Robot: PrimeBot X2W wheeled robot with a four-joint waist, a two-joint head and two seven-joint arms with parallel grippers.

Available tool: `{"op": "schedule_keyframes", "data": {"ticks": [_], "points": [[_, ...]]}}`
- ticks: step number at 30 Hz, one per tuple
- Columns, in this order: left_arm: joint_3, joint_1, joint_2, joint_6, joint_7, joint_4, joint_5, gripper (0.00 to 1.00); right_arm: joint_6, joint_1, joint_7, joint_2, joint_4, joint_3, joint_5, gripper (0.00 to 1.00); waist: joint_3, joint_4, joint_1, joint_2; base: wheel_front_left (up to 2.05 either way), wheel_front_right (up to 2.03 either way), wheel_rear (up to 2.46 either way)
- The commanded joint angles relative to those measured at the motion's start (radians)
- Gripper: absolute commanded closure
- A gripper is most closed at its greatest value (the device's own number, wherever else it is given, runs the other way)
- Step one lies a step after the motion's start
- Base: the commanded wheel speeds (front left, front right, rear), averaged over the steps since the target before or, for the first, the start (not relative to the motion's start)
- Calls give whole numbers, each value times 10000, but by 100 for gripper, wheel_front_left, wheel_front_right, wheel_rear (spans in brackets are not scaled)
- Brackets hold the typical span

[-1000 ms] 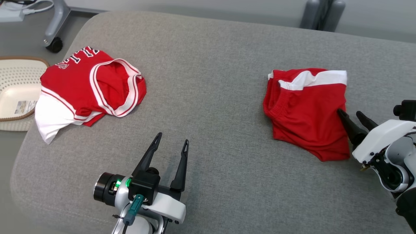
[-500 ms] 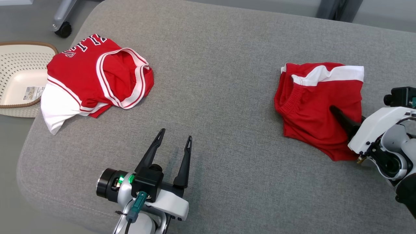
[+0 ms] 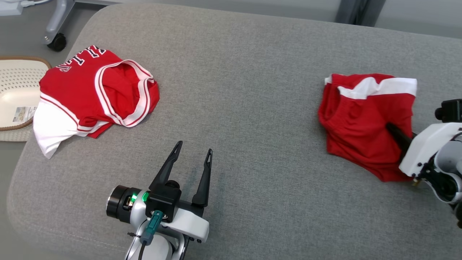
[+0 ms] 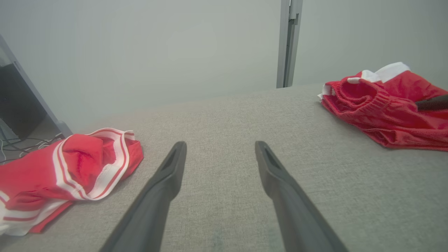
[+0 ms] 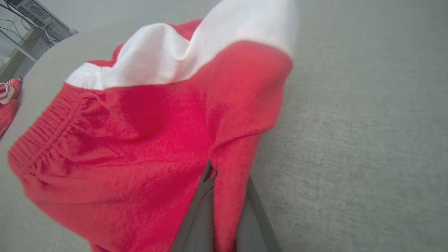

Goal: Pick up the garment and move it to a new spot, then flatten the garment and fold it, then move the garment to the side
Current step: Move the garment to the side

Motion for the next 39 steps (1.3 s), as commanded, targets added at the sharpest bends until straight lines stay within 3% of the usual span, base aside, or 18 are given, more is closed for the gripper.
{"op": "schedule_keyframes", "data": {"ticks": [1, 17, 23, 31, 39], "points": [[58, 33, 38, 41, -5, 2, 25, 0, 0, -108, -74, -243, 93, 119, -14, 100, -50, -93, 0, 0, 0, 0, 0], [96, -63, 38, -40, -4, -67, -18, 0, 0, -661, 164, -2868, 1403, 1274, -529, 100, 218, -278, 0, 0, 0, 0, 0], [160, -120, 35, -48, -4, -99, 18, 0, 0, -702, 140, -3530, 2120, 1296, -465, 100, 357, -305, 0, 0, 0, 0, 0], [229, -139, 35, -39, -4, -93, 37, 0, 0, -1004, -191, -3572, 3211, 1029, -377, 100, 549, -480, 0, 0, 0, 0, 0], [306, -286, 35, -109, -4, -95, 104, 0, -1, -1566, -259, -3087, 4703, 1095, -815, 100, 716, -638, 0, 0, 0, 0, 0]]}}
